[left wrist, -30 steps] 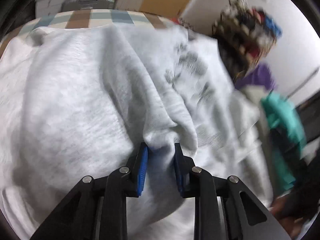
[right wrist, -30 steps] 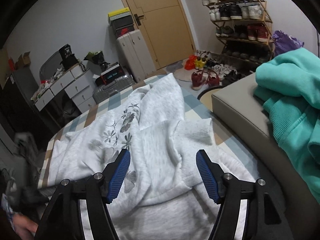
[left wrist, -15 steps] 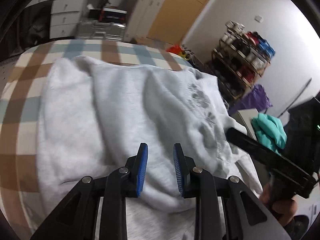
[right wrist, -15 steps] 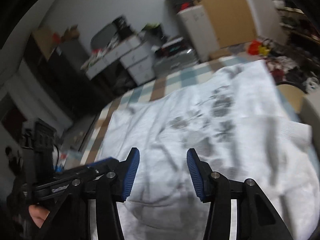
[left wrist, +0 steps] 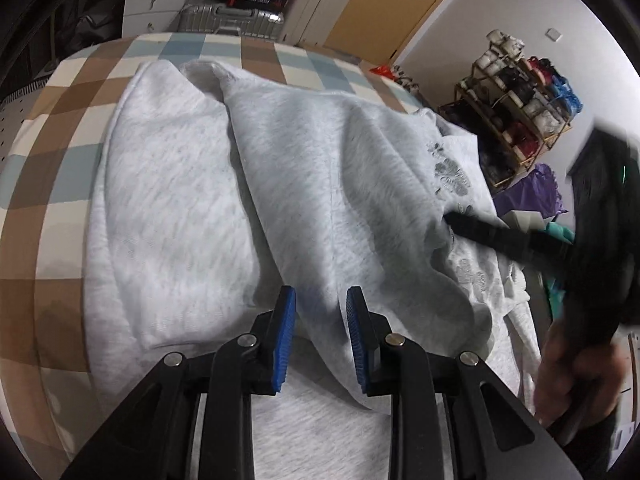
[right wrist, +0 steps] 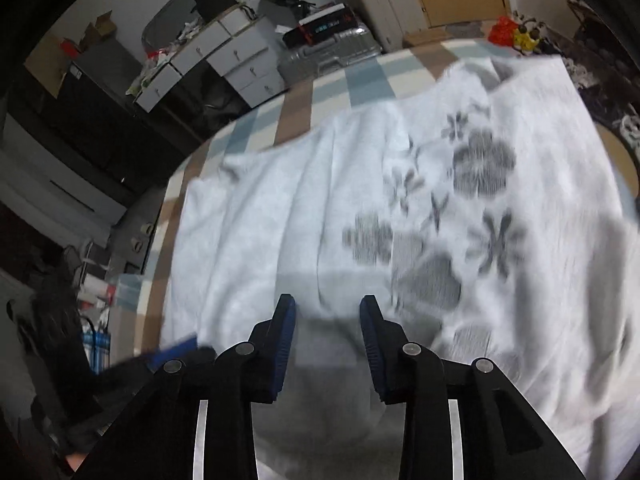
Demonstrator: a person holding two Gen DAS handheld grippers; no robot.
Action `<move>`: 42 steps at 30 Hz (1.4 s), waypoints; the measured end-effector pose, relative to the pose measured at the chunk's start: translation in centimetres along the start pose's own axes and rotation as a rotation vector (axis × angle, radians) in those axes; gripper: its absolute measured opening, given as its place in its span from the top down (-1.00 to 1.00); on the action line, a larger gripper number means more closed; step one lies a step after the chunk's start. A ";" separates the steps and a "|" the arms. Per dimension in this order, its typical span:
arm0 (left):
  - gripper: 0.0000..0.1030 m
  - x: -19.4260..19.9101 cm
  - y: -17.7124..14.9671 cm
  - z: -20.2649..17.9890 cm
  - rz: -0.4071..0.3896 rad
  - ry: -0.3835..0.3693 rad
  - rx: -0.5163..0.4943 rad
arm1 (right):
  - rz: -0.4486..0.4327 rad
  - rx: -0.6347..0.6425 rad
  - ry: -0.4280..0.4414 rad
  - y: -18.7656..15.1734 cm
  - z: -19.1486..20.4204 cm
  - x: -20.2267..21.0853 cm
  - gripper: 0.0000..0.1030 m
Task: Fold large clothes
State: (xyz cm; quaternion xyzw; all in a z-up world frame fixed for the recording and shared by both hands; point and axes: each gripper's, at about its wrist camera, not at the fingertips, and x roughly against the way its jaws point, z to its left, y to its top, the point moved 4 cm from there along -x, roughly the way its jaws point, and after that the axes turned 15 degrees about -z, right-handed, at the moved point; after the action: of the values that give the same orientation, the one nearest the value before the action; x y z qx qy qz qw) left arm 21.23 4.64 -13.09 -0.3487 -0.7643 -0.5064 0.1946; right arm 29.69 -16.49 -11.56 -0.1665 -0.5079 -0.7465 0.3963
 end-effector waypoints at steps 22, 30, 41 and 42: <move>-0.61 4.3 8.0 8.1 -0.132 0.128 0.102 | -0.015 0.072 -0.367 9.3 -16.4 0.2 -0.52; -0.50 -3.5 9.3 14.0 0.084 0.155 0.300 | 0.077 0.059 -0.312 9.6 -19.8 -4.1 -0.46; 0.34 -7.2 9.5 11.5 0.193 0.233 0.046 | 0.075 0.261 -0.255 9.6 -16.4 -5.7 0.52; 0.34 -7.5 9.8 11.3 0.184 0.250 0.017 | 0.068 0.278 -0.264 9.7 -16.1 -6.0 0.55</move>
State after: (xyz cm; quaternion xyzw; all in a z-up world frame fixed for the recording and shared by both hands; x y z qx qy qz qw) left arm 34.17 14.79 -16.38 -0.3497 -0.7032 -0.5193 0.3370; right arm 43.38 -29.95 -16.28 -0.2238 -0.6479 -0.6270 0.3702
